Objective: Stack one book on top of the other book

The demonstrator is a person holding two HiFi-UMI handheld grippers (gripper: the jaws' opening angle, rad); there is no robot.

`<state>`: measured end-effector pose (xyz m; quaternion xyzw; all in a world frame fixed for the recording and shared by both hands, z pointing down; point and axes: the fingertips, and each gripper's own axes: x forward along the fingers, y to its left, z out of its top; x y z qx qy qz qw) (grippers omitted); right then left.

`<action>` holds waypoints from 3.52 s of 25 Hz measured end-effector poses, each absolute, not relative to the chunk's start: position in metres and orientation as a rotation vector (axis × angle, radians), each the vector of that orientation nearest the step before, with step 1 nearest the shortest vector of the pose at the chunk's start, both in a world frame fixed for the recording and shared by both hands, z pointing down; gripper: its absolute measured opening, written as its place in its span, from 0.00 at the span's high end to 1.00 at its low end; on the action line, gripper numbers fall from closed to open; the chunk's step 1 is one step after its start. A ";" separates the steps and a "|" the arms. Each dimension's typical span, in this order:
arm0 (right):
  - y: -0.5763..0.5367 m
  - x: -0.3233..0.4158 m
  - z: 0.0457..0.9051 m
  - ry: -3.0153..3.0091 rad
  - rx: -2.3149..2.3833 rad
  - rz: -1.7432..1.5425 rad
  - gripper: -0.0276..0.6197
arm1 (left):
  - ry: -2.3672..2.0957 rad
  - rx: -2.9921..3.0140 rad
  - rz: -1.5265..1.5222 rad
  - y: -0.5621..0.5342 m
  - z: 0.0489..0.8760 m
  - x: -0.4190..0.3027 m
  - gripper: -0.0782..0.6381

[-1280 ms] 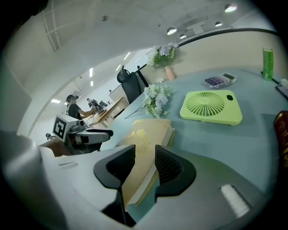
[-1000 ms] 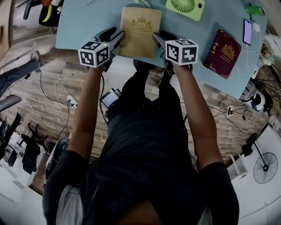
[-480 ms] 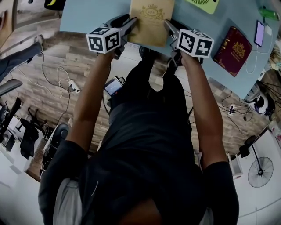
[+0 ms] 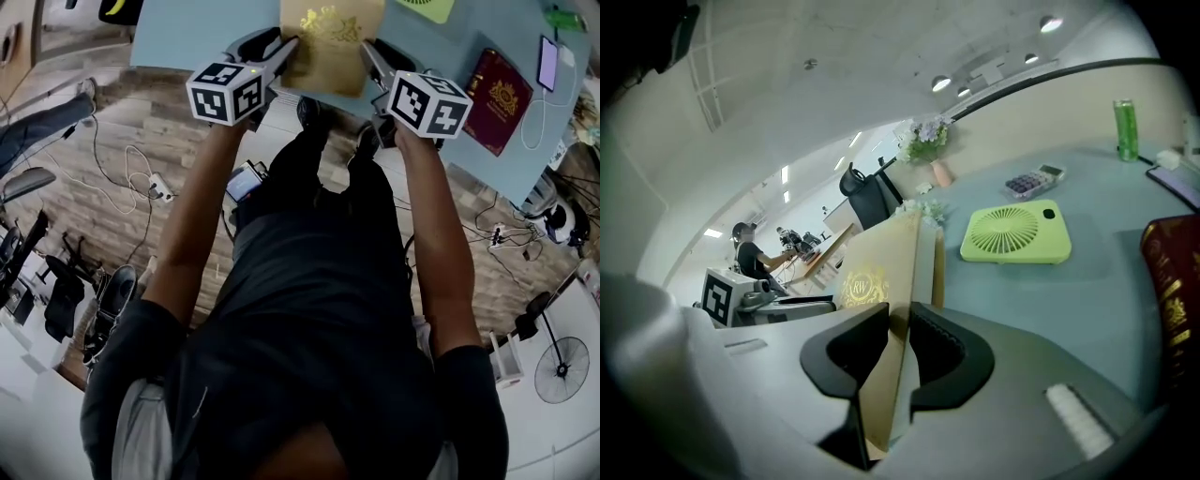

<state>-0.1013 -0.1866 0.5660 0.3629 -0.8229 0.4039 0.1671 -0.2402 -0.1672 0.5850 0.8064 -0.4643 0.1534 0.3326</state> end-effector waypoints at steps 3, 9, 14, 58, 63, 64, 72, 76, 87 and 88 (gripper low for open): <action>-0.187 -0.087 0.551 -2.363 1.072 1.124 0.85 | -1.209 2.137 0.394 -0.168 0.571 -0.226 0.62; -0.182 -0.052 0.531 -2.377 1.147 1.116 0.85 | -1.187 2.193 0.392 -0.172 0.548 -0.192 0.62; -0.176 -0.018 0.520 -2.371 1.210 1.121 0.85 | -1.158 2.239 0.388 -0.176 0.533 -0.160 0.62; -0.170 0.282 0.548 -2.147 1.531 1.231 0.85 | -0.766 2.329 0.530 -0.189 0.568 0.143 0.62; -0.179 0.289 0.560 -2.114 1.520 1.246 0.85 | -0.710 2.328 0.571 -0.194 0.577 0.152 0.62; -0.180 0.289 0.562 -2.110 1.516 1.248 0.85 | -0.694 2.326 0.583 -0.194 0.579 0.152 0.62; -0.194 0.299 0.572 -2.054 1.489 1.150 0.84 | -0.544 2.301 0.637 -0.194 0.591 0.157 0.62; -0.205 0.300 0.545 -2.086 1.491 1.026 0.83 | -0.559 2.345 0.604 -0.198 0.564 0.150 0.62; -0.216 0.264 0.384 -2.476 1.479 0.708 0.83 | -0.700 2.550 0.428 -0.204 0.436 0.106 0.62; -0.214 0.259 0.367 -2.525 1.469 0.675 0.83 | -0.715 2.568 0.409 -0.203 0.424 0.101 0.62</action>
